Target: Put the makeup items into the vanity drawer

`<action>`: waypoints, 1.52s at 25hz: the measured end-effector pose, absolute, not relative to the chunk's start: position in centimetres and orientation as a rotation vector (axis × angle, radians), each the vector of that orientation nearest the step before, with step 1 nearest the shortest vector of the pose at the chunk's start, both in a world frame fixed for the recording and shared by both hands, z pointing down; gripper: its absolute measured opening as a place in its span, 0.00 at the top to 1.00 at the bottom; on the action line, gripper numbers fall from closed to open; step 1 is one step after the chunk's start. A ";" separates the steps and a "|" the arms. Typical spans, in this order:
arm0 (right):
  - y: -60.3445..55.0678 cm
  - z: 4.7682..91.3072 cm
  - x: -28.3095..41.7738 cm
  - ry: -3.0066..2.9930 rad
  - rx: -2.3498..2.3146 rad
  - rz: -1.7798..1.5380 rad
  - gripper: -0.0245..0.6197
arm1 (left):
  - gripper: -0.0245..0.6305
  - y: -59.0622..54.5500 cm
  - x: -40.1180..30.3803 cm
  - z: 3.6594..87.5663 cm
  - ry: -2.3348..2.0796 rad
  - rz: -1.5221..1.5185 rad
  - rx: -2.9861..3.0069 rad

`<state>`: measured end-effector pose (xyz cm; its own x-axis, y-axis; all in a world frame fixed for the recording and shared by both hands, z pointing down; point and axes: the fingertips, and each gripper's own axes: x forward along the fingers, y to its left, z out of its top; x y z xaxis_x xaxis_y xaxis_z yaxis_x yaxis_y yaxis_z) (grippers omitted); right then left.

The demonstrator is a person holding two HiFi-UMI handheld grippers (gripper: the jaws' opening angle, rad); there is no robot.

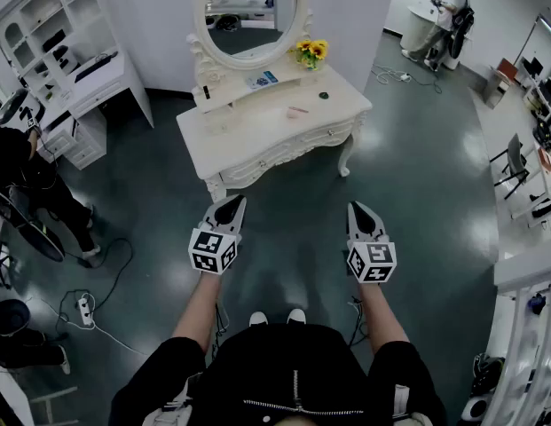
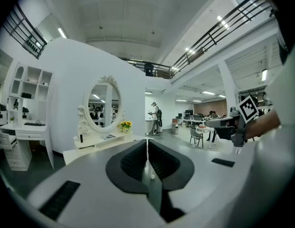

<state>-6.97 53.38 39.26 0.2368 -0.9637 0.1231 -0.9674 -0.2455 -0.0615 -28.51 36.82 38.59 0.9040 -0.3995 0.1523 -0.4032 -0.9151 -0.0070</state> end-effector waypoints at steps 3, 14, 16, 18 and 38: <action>53.4 39.4 -6.2 -1.934 2.463 0.205 0.95 | 0.92 36.9 -27.6 39.0 -0.641 0.240 3.037; 52.7 40.8 -3.7 -1.995 2.363 0.222 0.95 | 0.92 38.0 -24.2 39.8 -0.676 0.239 3.026; 52.5 41.0 -3.6 -2.018 2.332 0.221 0.95 | 0.92 38.5 -23.8 40.0 -0.685 0.246 3.025; 52.1 41.1 -3.6 -2.041 2.305 0.228 0.95 | 0.92 38.5 -23.4 40.1 -0.692 0.258 3.022; 33.1 42.6 7.4 -2.064 2.257 0.298 0.95 | 0.92 20.8 -9.4 42.3 -0.621 0.306 3.025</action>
